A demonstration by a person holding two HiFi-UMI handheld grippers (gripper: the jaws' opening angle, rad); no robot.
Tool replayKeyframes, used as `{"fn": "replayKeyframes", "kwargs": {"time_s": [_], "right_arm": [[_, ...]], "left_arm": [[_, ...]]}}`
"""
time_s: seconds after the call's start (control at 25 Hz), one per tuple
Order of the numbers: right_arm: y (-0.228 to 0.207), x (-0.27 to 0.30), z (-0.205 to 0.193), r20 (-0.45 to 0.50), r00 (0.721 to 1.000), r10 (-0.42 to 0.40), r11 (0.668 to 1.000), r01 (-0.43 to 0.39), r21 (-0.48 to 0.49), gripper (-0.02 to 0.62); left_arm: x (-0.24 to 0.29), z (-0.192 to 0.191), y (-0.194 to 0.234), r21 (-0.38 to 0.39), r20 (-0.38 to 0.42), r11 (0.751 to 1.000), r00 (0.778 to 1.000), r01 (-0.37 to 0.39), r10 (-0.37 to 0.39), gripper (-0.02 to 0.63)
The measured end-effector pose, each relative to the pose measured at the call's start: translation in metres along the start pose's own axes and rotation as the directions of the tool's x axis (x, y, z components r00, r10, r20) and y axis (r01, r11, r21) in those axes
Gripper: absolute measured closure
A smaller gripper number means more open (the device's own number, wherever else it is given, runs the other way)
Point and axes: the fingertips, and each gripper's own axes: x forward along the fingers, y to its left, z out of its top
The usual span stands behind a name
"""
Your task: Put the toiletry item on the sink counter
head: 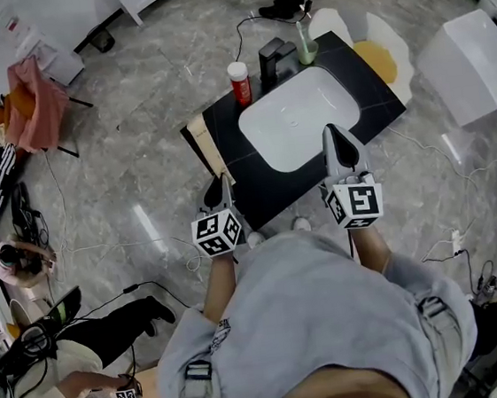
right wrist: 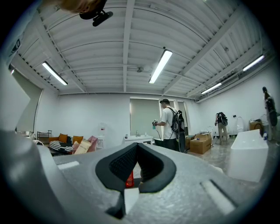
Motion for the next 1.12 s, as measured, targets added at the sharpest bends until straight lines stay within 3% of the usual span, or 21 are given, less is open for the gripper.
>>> {"fn": "replayKeyframes", "kwargs": {"time_s": [1.12], "right_arm": [[-0.005,-0.011,0.000,-0.013,1.000,-0.021,1.000,0.021,-0.006,0.591]], "left_arm": [[0.010,-0.061,0.016,-0.075,-0.137,0.997,0.991,-0.020,0.009,0.569]]}}
